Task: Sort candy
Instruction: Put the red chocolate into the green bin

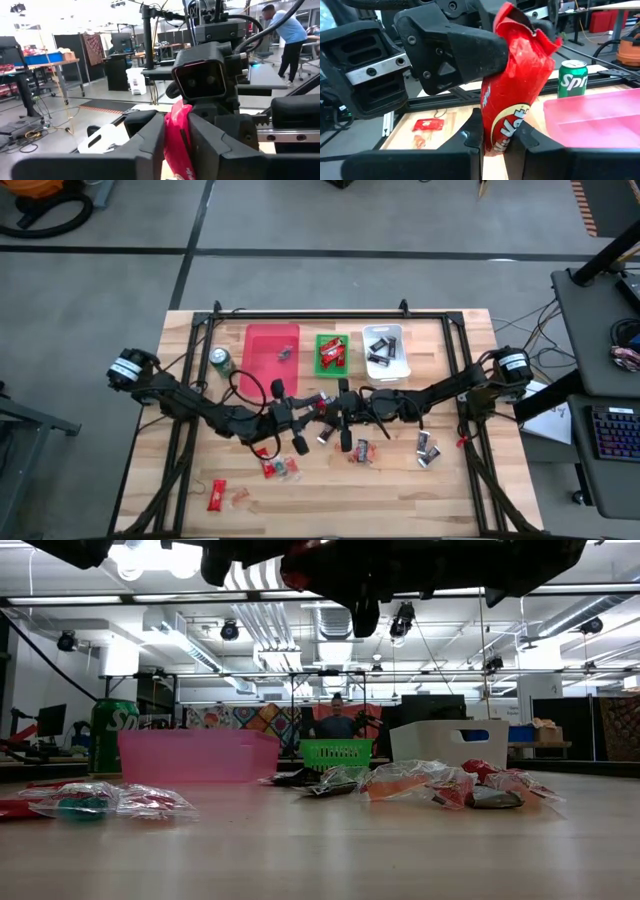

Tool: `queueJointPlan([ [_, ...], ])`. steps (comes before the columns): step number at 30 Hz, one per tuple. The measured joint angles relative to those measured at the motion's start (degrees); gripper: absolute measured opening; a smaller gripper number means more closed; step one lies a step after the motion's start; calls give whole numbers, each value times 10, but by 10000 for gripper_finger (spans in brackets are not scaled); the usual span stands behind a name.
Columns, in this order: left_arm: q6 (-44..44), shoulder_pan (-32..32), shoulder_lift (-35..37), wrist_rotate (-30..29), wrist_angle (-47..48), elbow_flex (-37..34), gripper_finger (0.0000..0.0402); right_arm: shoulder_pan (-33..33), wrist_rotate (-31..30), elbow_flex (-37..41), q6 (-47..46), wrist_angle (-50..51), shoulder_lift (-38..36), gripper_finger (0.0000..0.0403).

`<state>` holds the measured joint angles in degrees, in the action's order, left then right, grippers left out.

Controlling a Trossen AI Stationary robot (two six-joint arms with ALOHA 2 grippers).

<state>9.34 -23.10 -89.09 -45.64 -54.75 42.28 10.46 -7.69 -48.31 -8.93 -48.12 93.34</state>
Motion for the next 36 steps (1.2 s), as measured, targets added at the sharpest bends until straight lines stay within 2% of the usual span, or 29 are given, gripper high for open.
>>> queueJointPlan([
  [7,-44,-1,11,-13,37,0,120,-20,2,0,-17,13,0,38],
  [12,-75,-6,22,-109,101,-1,148,-56,-4,0,-43,83,-3,37],
  [15,-74,-16,36,-148,145,-1,161,-85,-54,0,-46,154,-3,37],
  [19,-82,-21,46,-150,159,-1,170,-136,-158,0,-40,254,-3,37],
  [21,-85,-20,46,-150,161,-1,171,-170,-179,0,-40,297,-3,37],
  [24,-92,-20,46,-150,168,-1,171,-214,-157,0,-41,326,-2,38],
  [28,-101,-20,46,-150,177,-1,171,-243,-74,0,-39,330,2,59],
  [36,-110,-20,46,-150,182,-1,171,-244,-62,0,-24,329,2,132],
])
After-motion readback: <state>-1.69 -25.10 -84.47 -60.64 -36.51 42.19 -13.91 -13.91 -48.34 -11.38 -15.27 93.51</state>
